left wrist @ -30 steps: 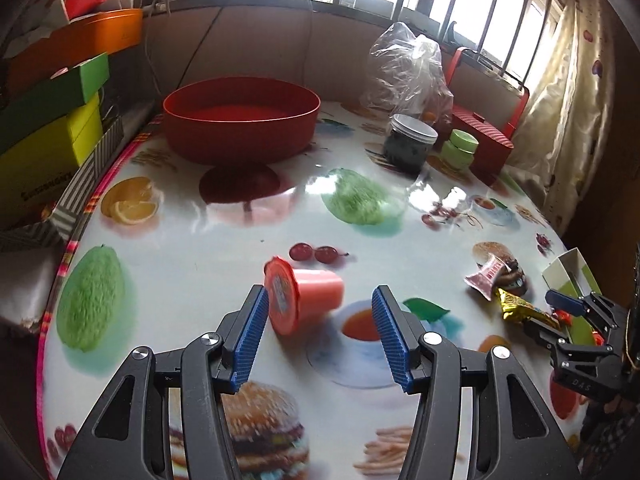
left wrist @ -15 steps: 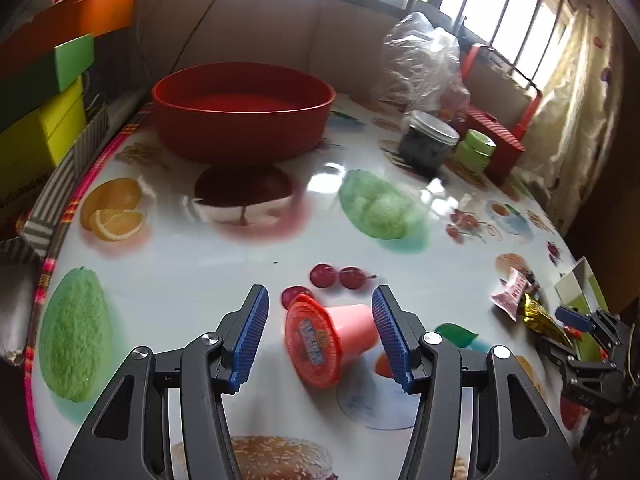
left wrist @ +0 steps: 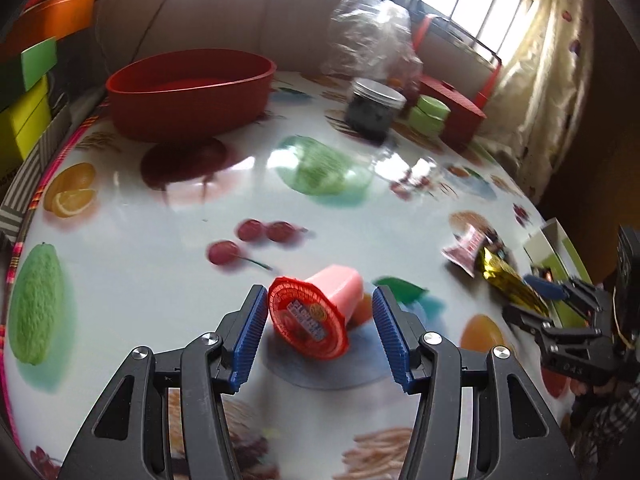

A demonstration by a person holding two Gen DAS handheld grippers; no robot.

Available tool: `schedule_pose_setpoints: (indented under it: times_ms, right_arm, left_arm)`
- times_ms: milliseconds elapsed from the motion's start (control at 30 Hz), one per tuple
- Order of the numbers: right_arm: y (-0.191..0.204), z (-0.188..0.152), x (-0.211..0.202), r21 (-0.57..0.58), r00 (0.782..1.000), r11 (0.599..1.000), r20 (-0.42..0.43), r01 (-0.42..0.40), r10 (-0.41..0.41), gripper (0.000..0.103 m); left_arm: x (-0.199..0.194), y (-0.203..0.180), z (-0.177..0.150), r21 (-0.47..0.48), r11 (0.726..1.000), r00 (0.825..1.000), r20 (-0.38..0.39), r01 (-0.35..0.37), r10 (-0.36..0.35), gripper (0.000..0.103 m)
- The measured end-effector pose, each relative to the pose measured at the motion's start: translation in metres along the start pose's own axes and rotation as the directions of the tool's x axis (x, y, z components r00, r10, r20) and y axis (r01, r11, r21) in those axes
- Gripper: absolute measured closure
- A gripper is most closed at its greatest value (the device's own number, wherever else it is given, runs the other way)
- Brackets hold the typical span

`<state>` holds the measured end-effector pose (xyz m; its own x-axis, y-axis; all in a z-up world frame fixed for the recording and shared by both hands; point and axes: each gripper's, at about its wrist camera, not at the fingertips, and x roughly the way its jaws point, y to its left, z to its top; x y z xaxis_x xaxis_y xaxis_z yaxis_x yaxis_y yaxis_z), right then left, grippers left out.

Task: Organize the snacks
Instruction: 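Grasp another gold wafer bar with the right tool while the left tool grasps a pink jelly cup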

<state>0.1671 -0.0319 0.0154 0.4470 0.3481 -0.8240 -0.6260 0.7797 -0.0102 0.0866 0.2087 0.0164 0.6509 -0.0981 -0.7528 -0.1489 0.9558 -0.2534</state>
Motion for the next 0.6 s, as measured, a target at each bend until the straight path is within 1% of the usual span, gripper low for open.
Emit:
schedule_pose_setpoints:
  times_ms: [67,100,133,200,467,567,600]
  right_arm:
    - [0.0007,-0.0013,-0.0009,0.004,1.000,1.000,-0.003,-0.012,0.012,0.046]
    - [0.0011,-0.0019,-0.0015,0.005,1.000,1.000,-0.004,-0.022,0.022,0.046]
    - [0.0015,-0.0024,-0.0019,0.004,1.000,1.000,-0.005,-0.024,0.024,0.047]
    - [0.0020,-0.0027,-0.0024,0.004,1.000,1.000,-0.005,-0.025,0.025,0.048]
    - [0.0018,-0.0032,-0.0031,0.016,1.000,1.000,0.004,-0.023,0.022,0.051]
    - [0.0018,-0.0032,-0.0037,0.018,1.000,1.000,0.009,-0.019,0.019,0.059]
    - [0.0020,-0.0035,-0.0043,0.020,1.000,1.000,0.011,-0.020,0.020,0.064]
  left_arm:
    - [0.0013,-0.0077,-0.0033,0.032,0.999,1.000,-0.013,0.009,-0.008,0.048]
    - [0.0019,-0.0105,-0.0043,0.050,0.999,1.000,-0.012,0.006,-0.005,0.048]
    - [0.0036,-0.0124,-0.0049,0.062,0.998,1.000,-0.015,-0.011,0.012,0.048]
    - [0.0058,-0.0115,-0.0035,0.058,0.998,0.999,-0.017,-0.032,0.033,0.048]
    - [0.0099,-0.0060,-0.0012,0.012,1.000,1.000,-0.014,-0.011,0.011,0.048]
    - [0.0093,-0.0049,-0.0020,-0.012,1.000,1.000,-0.009,0.008,-0.008,0.048]
    - [0.0093,-0.0061,-0.0024,-0.012,1.000,1.000,-0.009,0.010,-0.010,0.048]
